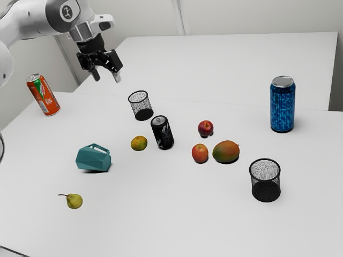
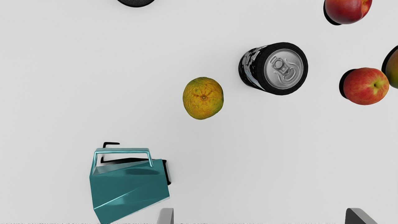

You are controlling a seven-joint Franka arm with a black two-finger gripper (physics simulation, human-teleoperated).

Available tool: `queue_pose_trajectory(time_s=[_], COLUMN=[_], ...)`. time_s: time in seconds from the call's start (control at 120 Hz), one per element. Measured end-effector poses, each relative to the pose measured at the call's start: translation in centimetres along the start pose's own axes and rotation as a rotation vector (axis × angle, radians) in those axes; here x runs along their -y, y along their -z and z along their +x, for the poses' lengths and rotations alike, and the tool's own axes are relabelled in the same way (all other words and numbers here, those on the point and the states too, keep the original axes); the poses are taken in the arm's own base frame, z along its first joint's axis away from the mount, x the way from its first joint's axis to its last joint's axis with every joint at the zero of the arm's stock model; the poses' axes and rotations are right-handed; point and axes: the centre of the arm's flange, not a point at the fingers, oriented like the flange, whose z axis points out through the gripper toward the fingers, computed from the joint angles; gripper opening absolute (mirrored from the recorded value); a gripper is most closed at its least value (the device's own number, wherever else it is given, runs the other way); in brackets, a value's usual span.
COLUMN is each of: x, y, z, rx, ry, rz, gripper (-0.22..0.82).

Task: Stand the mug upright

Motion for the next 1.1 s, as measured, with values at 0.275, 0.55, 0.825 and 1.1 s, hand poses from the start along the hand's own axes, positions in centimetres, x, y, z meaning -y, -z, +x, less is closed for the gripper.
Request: queue_pose_trajectory(time_s=[0.275,0.55,0.825,1.1], x=[-0.1,4.7,15.2,22.6], y=[-0.8,1.2,-0.8,-6.3], z=[-0.3,-3.4,-8.9,-13.2], rx=[0.023,-0.011,-0.028,-0.031], ry=[0.014,0.082,0.185,0.226], rz=[-0.010,-0.131,-0.336,-0.492], gripper=[0.60,0.60,0.60,0.60])
